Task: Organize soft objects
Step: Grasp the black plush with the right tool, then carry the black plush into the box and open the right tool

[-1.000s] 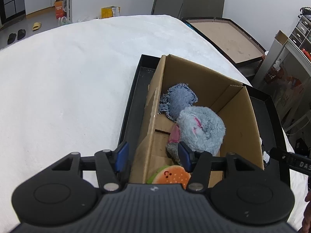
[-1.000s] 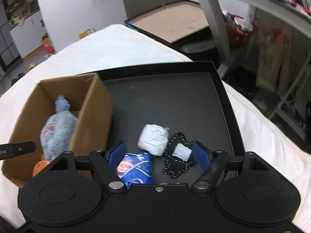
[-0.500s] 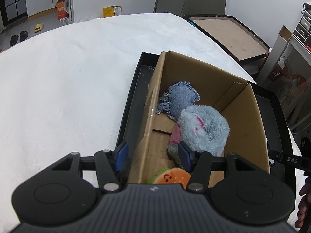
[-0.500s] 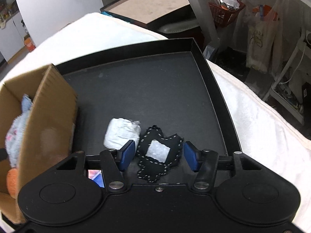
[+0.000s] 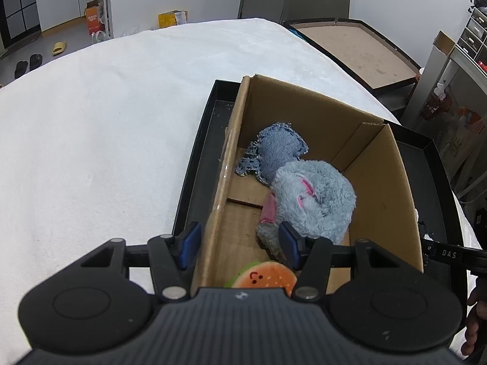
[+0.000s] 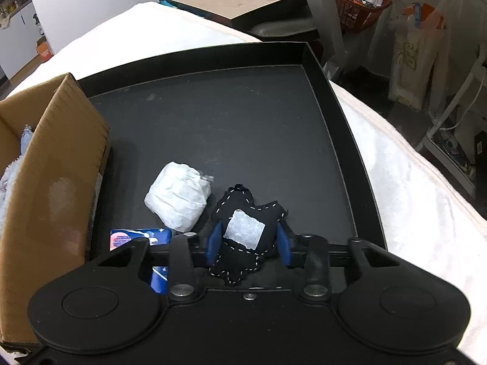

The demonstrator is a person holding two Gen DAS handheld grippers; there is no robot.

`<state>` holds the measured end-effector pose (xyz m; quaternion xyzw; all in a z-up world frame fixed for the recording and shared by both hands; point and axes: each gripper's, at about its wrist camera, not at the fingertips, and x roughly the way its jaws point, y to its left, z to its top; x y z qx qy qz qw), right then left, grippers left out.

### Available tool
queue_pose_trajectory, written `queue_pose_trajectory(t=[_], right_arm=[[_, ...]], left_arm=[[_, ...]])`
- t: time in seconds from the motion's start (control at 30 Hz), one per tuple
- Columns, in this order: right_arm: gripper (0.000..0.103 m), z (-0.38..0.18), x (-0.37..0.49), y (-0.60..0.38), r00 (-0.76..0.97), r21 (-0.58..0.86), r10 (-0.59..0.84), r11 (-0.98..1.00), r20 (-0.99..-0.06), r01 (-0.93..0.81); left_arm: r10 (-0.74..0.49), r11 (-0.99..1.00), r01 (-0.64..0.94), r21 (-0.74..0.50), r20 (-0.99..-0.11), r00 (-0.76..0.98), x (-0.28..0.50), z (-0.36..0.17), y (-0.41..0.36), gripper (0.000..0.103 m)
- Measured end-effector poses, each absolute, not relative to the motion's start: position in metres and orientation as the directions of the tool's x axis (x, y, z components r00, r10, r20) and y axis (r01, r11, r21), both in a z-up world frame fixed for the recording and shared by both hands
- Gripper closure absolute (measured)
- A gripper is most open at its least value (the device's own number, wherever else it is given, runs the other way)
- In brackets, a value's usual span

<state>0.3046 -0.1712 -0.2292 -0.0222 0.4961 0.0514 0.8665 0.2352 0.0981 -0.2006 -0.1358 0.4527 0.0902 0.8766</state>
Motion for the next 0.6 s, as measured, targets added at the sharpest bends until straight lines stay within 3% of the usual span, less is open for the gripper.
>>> queue_pose_trajectory(t=[0.6], right_arm=[[0.069, -0.180, 0.283, -0.172, 0.604, 0.034, 0.086, 0.995, -0.793, -0.097]], left_arm=[[0.015, 0.938, -0.286, -0.194, -0.803, 0.596, 0.228, -0.194, 0.107, 0.048]])
